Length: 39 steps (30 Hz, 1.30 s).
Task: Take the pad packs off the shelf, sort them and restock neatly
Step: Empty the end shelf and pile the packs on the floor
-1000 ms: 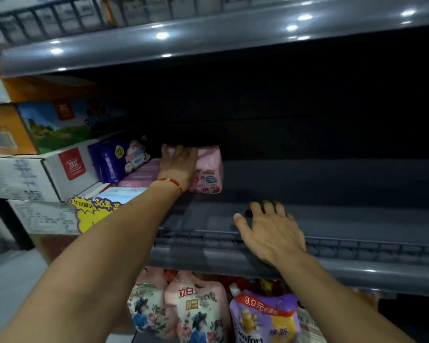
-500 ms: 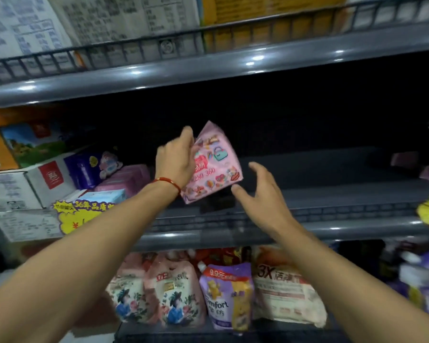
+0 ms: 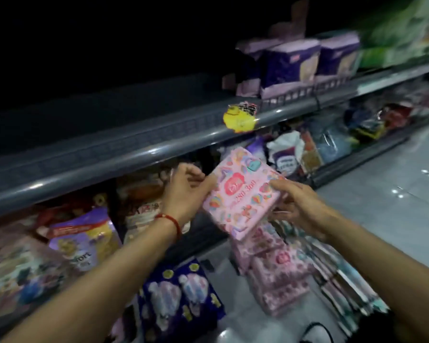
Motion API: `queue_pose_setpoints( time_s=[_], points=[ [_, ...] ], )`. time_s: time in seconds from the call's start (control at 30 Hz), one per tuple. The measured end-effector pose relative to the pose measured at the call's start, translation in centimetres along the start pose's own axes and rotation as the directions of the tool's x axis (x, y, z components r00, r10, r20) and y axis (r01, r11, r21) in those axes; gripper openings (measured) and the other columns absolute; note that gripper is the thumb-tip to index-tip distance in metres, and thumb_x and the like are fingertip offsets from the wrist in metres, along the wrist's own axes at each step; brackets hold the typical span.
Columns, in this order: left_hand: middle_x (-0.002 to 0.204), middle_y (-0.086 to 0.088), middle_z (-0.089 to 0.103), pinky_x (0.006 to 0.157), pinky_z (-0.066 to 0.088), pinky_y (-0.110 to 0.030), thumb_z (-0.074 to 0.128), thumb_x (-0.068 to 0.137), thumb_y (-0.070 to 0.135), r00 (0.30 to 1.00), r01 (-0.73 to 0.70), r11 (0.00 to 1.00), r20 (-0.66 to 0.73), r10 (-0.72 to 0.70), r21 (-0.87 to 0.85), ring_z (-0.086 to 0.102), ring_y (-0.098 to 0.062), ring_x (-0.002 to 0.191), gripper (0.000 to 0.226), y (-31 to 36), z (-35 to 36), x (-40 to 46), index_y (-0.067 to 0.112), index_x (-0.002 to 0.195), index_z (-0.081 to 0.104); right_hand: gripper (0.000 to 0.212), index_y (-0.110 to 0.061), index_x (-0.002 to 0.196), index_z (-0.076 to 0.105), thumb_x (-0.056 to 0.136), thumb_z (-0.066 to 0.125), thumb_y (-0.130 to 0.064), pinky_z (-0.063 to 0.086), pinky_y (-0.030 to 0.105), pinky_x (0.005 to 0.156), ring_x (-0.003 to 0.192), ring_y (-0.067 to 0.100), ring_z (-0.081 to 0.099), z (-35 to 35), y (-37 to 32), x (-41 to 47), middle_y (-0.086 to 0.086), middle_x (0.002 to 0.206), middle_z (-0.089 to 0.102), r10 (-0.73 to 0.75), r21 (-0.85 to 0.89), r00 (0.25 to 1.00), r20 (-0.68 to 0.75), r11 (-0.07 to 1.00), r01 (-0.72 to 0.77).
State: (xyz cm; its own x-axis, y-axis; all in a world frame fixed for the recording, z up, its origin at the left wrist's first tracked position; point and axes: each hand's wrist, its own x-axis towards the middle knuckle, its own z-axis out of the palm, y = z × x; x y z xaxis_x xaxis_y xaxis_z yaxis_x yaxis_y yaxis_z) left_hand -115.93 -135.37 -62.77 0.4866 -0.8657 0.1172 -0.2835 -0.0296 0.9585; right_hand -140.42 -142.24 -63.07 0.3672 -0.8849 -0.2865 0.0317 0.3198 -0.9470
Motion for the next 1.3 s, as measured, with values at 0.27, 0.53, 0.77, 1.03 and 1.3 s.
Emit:
queue_pose_setpoints(
  time_s=[0.27,0.53,0.77,1.03,1.3],
  points=[
    [0.105,-0.006,0.078,0.061,0.060,-0.042,0.086,0.080,0.015,0.733,0.670,0.715,0.328,-0.595,-0.200,0.074,-0.022,0.078,0.046,-8.7,12.3,-4.0,0.020,0.119,0.061,0.034,-0.006,0.116,0.066,0.093,0.069,-0.031,0.061,0.051,0.091,0.100,0.034,0.074,-6.5,6.3,1.8,0.025,0.118,0.071,0.298,-0.121,0.944,-0.140,0.942,-0.315],
    [0.101,-0.010,0.078,0.069,0.061,-0.056,0.098,0.055,0.032,0.679,0.720,0.618,0.135,-0.722,-0.314,0.076,-0.029,0.084,0.073,-14.9,16.3,-4.2,0.013,0.117,0.066,0.034,-0.004,0.128,0.045,0.104,0.054,-0.028,0.058,0.041,0.081,0.096,0.025,0.062,-5.9,8.4,5.5,0.011,0.114,0.058,0.311,-0.559,0.936,-0.162,0.753,-0.347],
    [0.128,-0.006,0.061,0.066,0.062,-0.043,0.087,0.074,0.048,0.647,0.763,0.634,0.167,-0.744,-0.127,0.064,-0.024,0.103,0.081,-16.0,16.2,-6.4,0.020,0.134,0.039,0.070,-0.021,0.163,0.021,0.101,0.054,-0.027,0.032,0.041,0.119,0.150,0.033,0.030,-6.7,11.2,7.9,0.010,0.169,0.015,0.390,-0.927,0.921,-0.028,0.334,-0.169],
    [0.123,-0.011,0.060,0.083,0.060,-0.043,0.072,0.091,0.020,0.709,0.694,0.720,0.182,-0.682,-0.004,0.063,-0.024,0.100,0.055,-11.3,6.5,-7.1,0.017,0.139,0.045,0.055,-0.019,0.151,0.045,0.099,0.056,-0.032,0.043,0.040,0.110,0.133,0.034,0.051,-4.1,9.1,7.8,0.015,0.152,0.043,0.055,-0.975,0.997,0.046,0.218,0.033],
    [0.108,-0.012,0.070,0.078,0.059,-0.040,0.069,0.085,0.004,0.929,0.311,0.941,-0.164,-0.331,-0.136,0.067,-0.021,0.092,0.025,-4.4,-11.9,-9.9,0.013,0.108,0.063,0.034,-0.020,0.122,0.069,0.089,0.060,-0.021,0.048,0.024,0.082,0.086,0.009,0.065,9.4,6.5,3.5,-0.009,0.105,0.061,-0.272,-0.714,0.757,0.594,0.254,0.652]
  ],
)
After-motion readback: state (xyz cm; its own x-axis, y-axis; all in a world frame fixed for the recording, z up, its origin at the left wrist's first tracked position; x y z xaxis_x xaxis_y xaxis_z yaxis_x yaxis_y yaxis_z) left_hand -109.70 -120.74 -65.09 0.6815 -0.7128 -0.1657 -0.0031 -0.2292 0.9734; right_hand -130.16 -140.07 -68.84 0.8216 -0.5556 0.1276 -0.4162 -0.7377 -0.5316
